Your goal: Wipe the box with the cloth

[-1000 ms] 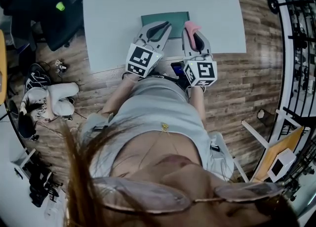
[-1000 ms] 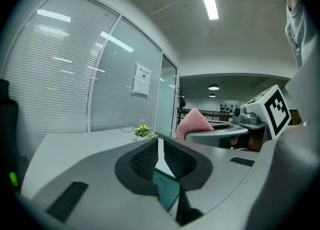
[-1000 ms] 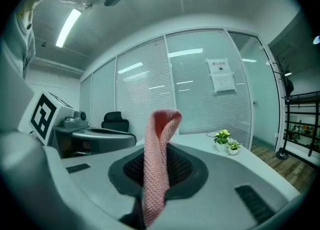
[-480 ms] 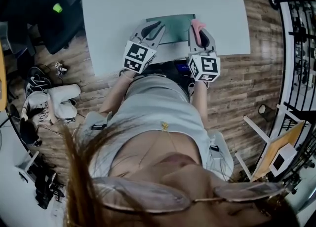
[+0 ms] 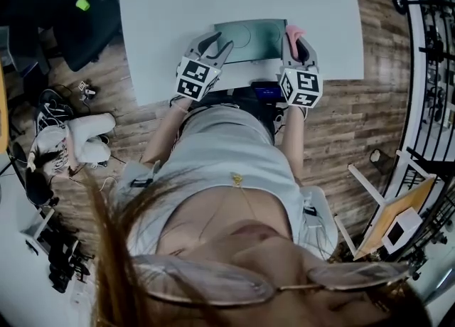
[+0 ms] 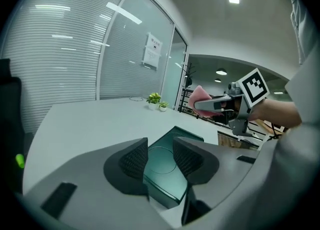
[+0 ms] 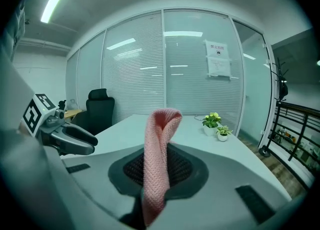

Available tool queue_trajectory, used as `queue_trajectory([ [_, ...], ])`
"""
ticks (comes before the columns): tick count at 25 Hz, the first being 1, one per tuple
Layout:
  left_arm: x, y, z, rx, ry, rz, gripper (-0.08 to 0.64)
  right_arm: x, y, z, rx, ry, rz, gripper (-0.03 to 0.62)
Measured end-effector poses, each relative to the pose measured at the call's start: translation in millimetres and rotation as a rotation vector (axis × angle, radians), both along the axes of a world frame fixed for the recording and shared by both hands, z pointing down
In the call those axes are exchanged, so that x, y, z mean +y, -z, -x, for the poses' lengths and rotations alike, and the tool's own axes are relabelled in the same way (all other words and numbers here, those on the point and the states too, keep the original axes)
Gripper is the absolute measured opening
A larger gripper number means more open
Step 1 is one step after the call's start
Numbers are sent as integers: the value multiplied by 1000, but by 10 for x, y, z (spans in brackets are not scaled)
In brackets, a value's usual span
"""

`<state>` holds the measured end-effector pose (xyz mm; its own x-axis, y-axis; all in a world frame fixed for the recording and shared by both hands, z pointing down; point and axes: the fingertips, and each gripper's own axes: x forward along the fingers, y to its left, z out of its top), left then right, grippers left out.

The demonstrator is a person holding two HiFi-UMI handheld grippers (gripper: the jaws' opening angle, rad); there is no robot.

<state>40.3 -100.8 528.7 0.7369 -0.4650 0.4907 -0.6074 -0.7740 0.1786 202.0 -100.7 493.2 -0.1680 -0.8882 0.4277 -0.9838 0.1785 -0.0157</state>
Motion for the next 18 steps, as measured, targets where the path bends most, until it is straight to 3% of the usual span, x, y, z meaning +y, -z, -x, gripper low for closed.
queue_trajectory([
  [11, 125, -636, 224, -166, -48, 128, 227, -207, -571, -193, 24, -15, 162, 39],
  [18, 266, -865, 259, -190, -97, 191, 227, -323, -977, -221, 43, -9, 293, 38],
])
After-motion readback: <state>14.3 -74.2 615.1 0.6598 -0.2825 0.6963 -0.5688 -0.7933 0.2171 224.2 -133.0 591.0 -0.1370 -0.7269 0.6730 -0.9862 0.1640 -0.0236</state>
